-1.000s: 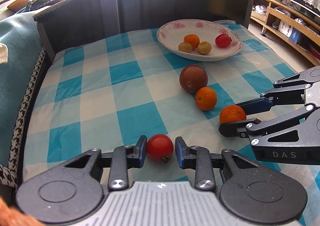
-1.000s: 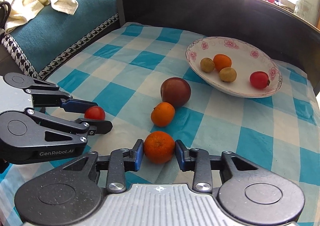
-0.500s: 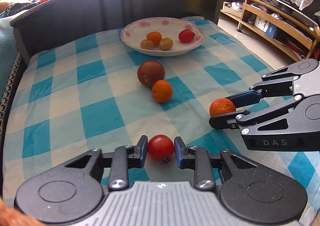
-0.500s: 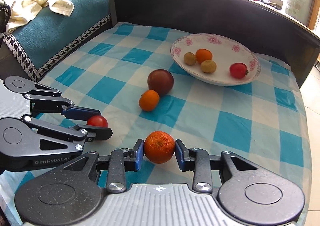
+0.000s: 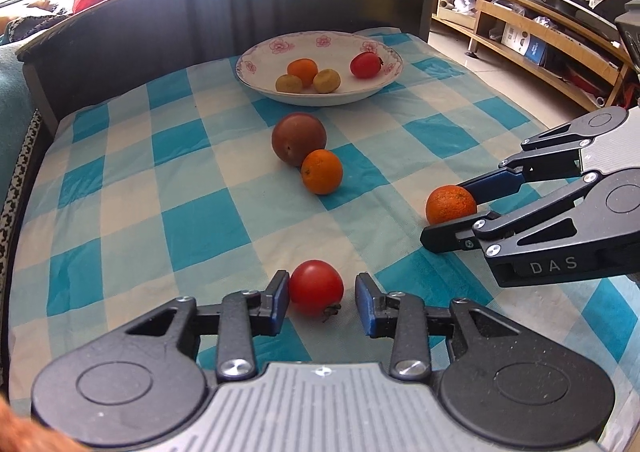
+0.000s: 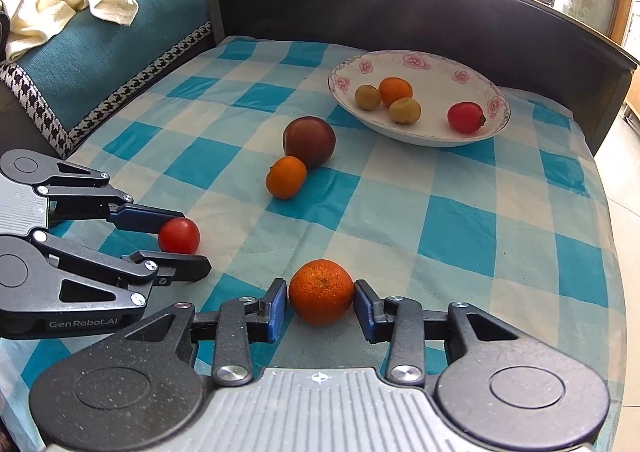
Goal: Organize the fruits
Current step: 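Grasp the red cherry tomato with the left gripper while the right gripper holds the tangerine, then carry the cherry tomato and tangerine in both grippers down over the white plate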
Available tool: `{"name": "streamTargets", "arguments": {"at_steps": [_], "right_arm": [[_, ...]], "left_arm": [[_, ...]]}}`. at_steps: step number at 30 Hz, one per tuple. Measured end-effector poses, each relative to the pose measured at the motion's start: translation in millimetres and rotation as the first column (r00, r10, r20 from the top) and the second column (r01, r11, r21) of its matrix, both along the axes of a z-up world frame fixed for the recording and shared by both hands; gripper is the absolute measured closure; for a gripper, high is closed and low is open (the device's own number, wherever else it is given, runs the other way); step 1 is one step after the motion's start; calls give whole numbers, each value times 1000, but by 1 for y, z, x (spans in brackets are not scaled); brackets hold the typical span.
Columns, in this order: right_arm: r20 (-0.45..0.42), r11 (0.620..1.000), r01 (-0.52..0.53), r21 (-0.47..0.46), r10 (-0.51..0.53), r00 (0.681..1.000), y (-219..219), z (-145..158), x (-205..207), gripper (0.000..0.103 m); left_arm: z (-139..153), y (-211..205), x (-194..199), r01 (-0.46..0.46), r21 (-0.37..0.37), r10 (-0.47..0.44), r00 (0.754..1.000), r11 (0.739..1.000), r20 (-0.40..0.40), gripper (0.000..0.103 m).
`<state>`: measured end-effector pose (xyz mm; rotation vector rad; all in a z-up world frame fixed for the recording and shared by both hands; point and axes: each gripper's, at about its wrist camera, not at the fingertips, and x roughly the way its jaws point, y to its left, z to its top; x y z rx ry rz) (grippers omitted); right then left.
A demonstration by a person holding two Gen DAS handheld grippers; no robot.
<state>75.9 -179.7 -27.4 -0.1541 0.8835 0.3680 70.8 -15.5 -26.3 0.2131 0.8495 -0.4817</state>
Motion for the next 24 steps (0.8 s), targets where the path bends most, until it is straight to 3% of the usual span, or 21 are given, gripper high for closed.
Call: {"name": "streamTargets", "arguments": {"at_steps": [7, 14, 24], "right_arm": [[-8, 999, 11, 37, -11, 1000, -3, 0, 1, 66], [-9, 999, 31, 18, -31, 999, -3, 1, 2, 75], [42, 996, 64, 64, -67, 997, -9, 24, 14, 75]], "left_arm": [[0, -2, 0, -14, 6, 14, 1000, 1000, -2, 57], [9, -6, 7, -52, 3, 52, 998, 999, -19, 66], [38, -29, 36, -56, -41, 58, 996, 998, 61, 66]]}}
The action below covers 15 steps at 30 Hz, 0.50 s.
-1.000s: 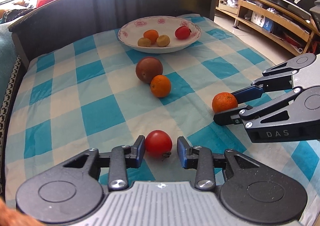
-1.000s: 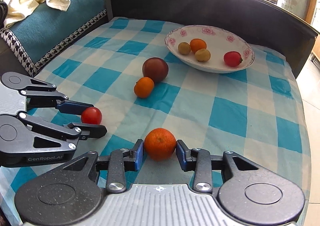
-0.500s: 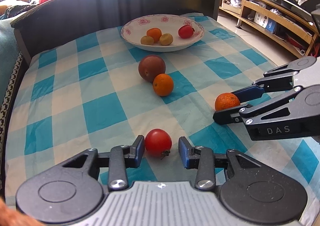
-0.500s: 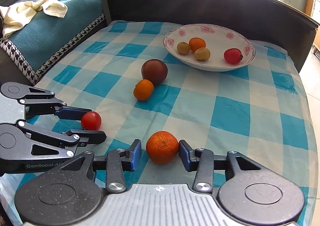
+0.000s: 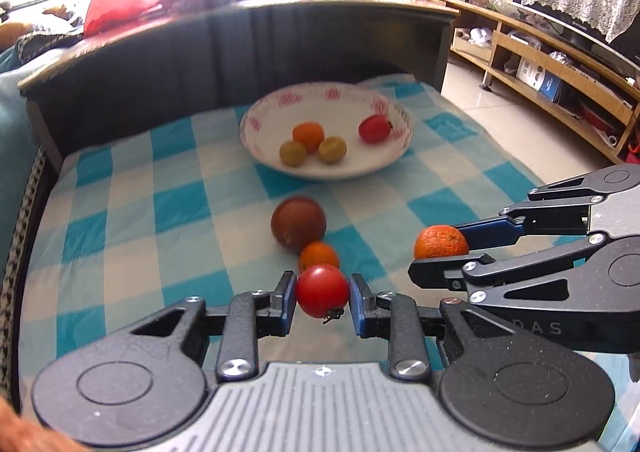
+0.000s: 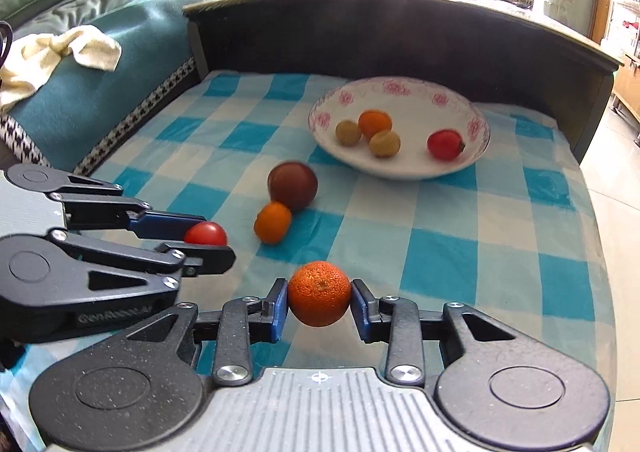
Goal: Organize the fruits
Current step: 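Carry the cherry tomato and tangerine in both grippers down over the white plate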
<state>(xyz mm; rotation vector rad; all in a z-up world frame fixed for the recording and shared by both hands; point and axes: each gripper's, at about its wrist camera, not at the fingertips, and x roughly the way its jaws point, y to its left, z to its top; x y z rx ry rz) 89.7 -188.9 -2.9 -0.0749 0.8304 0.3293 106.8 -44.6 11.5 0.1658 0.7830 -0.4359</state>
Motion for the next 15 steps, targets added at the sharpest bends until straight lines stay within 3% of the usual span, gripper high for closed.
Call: {"name": "streamTargets", "arguments": {"at_steps": [15], "right_arm": [[84, 995, 95, 41, -98, 992, -17, 23, 58, 75]], "left_arm": [[16, -23, 74, -52, -28, 54, 997, 998, 62, 67]]}}
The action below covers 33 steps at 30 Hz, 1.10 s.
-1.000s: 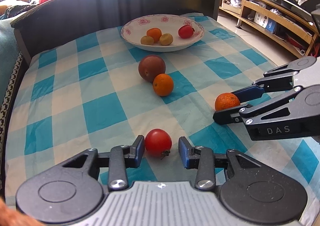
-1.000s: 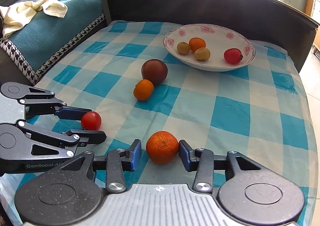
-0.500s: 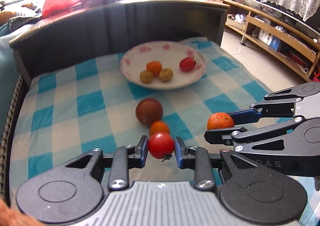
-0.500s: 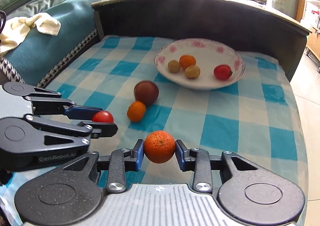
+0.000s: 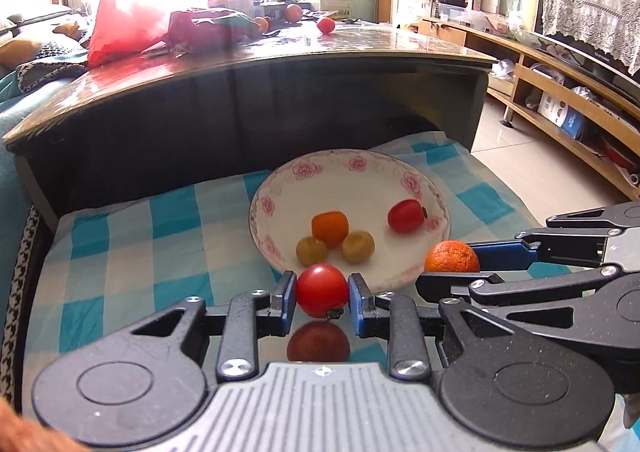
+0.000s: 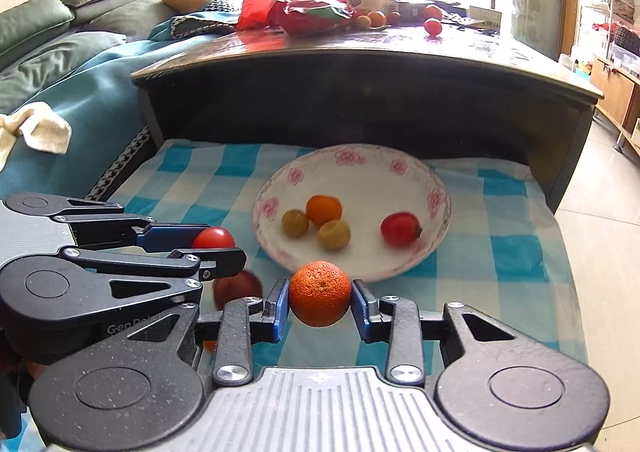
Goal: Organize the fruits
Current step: 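Carry the cherry tomato and tangerine in both grippers down over the white plate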
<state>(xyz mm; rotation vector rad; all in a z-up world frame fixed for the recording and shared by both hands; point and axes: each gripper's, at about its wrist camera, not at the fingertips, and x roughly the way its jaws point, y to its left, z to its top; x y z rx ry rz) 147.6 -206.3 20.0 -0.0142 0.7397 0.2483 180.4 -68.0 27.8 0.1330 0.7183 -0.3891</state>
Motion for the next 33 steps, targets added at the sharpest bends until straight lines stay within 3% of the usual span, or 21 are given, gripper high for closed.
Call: {"name": "streamTargets", "arguments": {"at_steps": [9, 27, 33], "right_arm": [[6, 999, 48, -17, -48, 999, -11, -9, 33, 75], [-17, 998, 17, -54, -18, 1000, -12, -31, 66, 74], [21, 997, 6, -79, -4, 1000, -8, -31, 71, 74]], "left_arm": [[-13, -10, 30, -3, -5, 3, 1000, 1000, -20, 67], [-35, -11, 57, -27, -15, 26, 999, 1000, -42, 68], [-35, -9, 63, -42, -31, 41, 998, 999, -37, 68]]}}
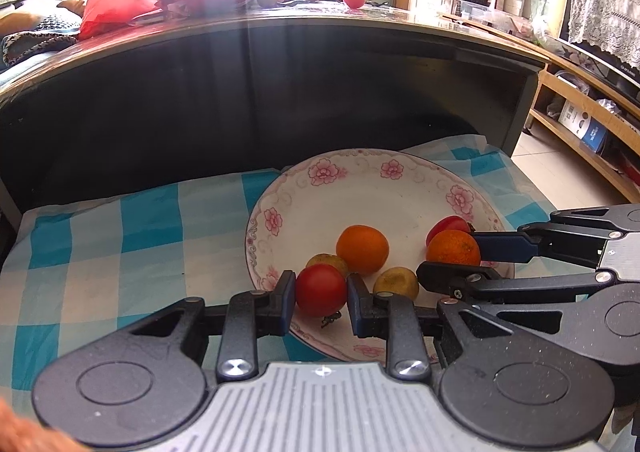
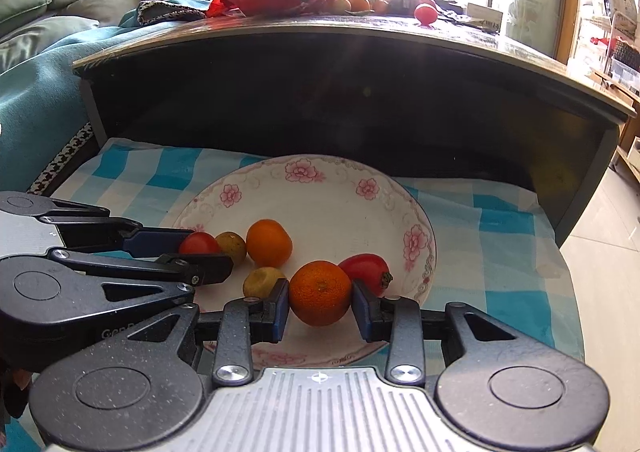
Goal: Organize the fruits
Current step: 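Carry the cherry tomato and tangerine in both grippers down over the white plate, then open the left gripper to drop the cherry tomato while the right gripper releases the tangerine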
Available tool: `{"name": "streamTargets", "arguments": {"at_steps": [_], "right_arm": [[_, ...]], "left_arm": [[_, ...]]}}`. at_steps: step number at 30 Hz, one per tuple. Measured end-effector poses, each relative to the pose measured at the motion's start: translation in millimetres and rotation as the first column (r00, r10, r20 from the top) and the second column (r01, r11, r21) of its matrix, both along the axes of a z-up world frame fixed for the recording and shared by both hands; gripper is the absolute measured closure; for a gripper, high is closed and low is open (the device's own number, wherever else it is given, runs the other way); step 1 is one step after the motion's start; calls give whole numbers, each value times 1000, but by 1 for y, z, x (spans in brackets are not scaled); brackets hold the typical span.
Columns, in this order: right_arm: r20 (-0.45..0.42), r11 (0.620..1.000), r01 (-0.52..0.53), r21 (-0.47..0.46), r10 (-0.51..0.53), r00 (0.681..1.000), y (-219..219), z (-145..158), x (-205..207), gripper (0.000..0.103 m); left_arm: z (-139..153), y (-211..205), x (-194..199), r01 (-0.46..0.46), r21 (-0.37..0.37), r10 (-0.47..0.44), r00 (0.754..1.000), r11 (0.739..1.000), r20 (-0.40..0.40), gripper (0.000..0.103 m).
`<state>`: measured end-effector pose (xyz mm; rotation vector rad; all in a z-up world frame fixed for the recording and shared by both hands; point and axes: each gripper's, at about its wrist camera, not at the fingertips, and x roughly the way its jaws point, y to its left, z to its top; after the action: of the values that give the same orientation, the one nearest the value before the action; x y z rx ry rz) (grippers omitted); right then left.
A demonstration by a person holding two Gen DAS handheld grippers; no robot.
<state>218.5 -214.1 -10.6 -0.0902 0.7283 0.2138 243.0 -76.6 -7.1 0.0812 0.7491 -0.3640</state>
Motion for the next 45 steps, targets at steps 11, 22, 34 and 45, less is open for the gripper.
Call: {"name": "streamTargets", "arguments": {"at_steps": [11, 22, 34, 45], "right_arm": [[20, 999, -25, -26, 25, 999, 0, 0, -1, 72], [25, 1000, -20, -15, 20, 999, -2, 4, -5, 70], [54, 1000, 13, 26, -15, 998, -11, 20, -14, 69], [17, 997, 27, 66, -28, 999, -12, 27, -47, 66]], "left_arm": [[-1, 0, -2, 20, 10, -20, 1000, 1000, 6, 66], [3, 2, -4, 17, 11, -17, 1000, 1000, 14, 63], [14, 4, -12, 20, 2, -20, 999, 1000, 25, 62], [30, 25, -33, 13, 14, -13, 1000, 1000, 28, 62]]}}
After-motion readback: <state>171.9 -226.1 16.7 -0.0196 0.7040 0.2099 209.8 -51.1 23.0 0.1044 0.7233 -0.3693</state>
